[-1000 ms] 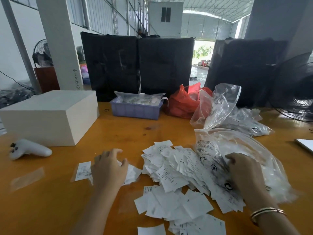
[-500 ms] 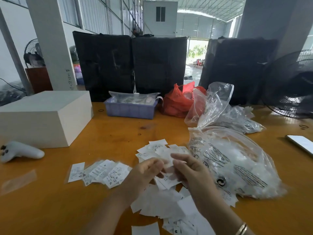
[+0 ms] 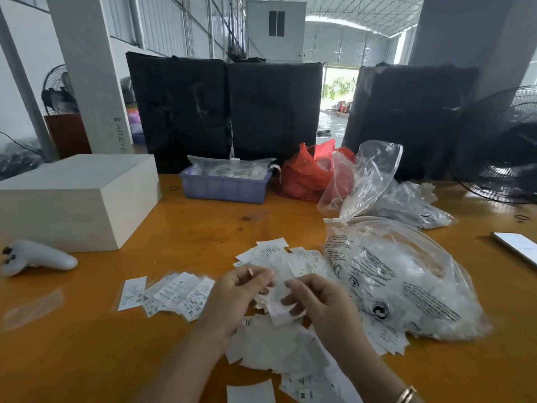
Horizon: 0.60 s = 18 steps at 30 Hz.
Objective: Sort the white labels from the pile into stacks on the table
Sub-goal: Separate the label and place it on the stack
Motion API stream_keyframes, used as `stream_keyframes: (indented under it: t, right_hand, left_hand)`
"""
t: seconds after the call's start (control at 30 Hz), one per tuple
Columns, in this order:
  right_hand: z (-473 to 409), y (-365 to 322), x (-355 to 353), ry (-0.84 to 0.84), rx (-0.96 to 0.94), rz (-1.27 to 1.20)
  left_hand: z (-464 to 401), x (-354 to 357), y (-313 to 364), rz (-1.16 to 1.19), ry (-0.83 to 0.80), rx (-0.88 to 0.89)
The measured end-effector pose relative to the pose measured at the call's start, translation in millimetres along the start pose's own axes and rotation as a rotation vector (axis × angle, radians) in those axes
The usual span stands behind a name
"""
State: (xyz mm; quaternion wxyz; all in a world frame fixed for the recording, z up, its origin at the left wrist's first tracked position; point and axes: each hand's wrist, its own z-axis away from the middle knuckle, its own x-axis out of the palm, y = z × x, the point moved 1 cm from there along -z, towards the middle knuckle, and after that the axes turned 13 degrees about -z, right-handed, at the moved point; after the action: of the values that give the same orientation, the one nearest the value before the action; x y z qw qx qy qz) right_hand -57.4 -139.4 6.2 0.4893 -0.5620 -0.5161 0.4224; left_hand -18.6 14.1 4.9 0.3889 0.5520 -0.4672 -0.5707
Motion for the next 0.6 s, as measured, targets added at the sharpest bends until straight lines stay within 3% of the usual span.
stream_keyframes:
  t: [0.13, 0.2, 0.27, 0.6]
  right_hand:
    - [-4.0, 4.3, -13.3, 0.013, -0.236, 0.452]
    - [-6.5, 10.3, -15.2, -0.098, -0.345, 0.813]
    - [-8.3, 18.3, -11.9, -0.197, -0.365, 1.003]
    - [-11.5, 22.2, 10.8, -0.274, -0.502, 1.212]
  left_hand:
    - [-5.1, -12.9, -2.7, 0.231, 0.163, -0.086]
    - [-5.9, -17.9, -2.1, 0.308, 0.186, -0.076]
    - [-5.9, -19.7, -1.7, 0.314, 0.206, -0.053]
    - [-11.4, -17.6, -10.7, 0.184, 0.291, -0.006]
